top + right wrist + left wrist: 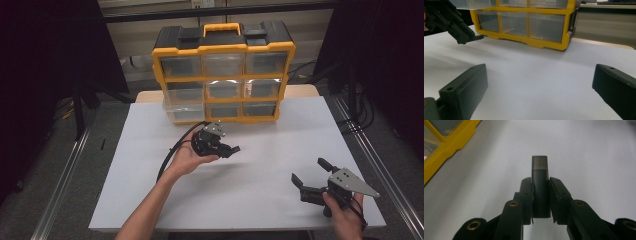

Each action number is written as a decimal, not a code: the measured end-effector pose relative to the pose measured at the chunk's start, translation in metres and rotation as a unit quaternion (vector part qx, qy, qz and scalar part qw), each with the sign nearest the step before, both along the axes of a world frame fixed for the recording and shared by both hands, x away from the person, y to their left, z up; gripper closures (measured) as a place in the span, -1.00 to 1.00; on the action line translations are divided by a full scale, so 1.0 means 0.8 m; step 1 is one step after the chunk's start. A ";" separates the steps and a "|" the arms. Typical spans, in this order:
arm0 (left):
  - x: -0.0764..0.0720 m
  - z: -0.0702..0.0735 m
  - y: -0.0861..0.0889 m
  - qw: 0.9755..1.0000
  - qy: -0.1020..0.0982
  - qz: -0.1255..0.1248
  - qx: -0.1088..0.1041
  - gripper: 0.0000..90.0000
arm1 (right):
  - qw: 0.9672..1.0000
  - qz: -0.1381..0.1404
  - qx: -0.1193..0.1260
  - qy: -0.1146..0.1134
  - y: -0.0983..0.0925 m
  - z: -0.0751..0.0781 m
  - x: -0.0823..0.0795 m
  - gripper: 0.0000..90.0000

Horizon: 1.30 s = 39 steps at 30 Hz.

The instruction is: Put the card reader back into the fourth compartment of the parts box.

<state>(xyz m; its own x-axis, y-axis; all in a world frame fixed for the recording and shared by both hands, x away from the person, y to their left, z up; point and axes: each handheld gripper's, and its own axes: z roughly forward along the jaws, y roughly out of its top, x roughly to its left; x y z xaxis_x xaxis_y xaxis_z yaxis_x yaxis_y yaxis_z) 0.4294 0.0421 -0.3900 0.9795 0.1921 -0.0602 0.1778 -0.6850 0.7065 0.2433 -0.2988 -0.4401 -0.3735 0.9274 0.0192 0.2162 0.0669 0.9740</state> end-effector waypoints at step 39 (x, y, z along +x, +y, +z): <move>-0.016 0.072 0.057 0.992 -0.045 0.044 -0.112 0.64 | 1.000 0.002 0.000 -0.001 0.001 0.000 -0.001 -1.00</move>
